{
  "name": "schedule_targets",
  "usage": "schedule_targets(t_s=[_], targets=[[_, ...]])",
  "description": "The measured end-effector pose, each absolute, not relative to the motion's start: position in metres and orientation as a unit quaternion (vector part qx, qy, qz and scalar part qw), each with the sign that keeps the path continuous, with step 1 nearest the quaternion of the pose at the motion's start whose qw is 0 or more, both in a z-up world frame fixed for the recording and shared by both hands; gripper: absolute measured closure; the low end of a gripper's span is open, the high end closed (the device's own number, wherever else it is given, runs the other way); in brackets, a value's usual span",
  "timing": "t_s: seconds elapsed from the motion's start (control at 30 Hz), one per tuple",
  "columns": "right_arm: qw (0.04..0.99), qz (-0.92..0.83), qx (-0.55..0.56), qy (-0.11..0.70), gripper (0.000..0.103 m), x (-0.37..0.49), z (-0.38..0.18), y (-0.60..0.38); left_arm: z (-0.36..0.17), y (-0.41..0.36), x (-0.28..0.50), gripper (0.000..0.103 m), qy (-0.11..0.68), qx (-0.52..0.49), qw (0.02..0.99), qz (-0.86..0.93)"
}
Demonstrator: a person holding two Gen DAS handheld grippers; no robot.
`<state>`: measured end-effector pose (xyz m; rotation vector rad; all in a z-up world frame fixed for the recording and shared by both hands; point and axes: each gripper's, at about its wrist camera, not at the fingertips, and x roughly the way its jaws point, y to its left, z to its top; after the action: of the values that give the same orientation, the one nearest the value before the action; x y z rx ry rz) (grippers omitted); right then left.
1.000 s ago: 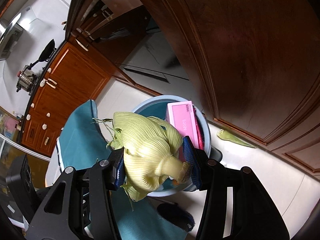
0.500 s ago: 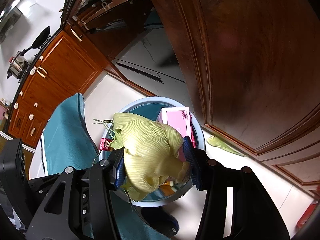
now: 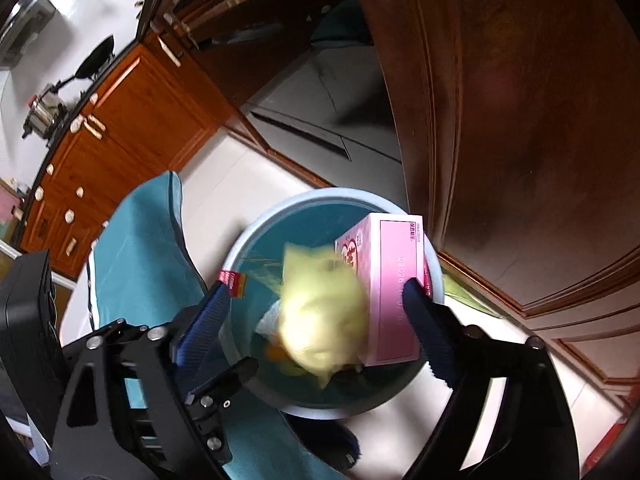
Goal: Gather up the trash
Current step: 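Carry peel and corn husks over the teal bin and open both tools, then move both tools back over the table toward the bread bun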
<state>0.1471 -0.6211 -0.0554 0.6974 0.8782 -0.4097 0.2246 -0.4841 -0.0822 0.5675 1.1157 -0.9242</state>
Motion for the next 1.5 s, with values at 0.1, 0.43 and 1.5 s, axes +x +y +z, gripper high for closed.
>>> schedule_targets(t_s=[0.1,0.43,1.5], targets=[[0.82,-0.191,0.341,0.417,0.015,0.146,-0.056,-0.622,-0.08,-0.481,0.226,0.029,0.505,0.257,0.713,-0.413],[0.808,-0.187,0.345,0.44,0.015,0.142,-0.06,-0.608,-0.072,-0.465,0.217,0.023,0.508,0.255,0.715,-0.408],[0.803,-0.006,0.268,0.532,0.01,0.155,-0.023,-0.371,-0.024,-0.159,0.16,0.009,0.473,0.244,0.794,-0.293]])
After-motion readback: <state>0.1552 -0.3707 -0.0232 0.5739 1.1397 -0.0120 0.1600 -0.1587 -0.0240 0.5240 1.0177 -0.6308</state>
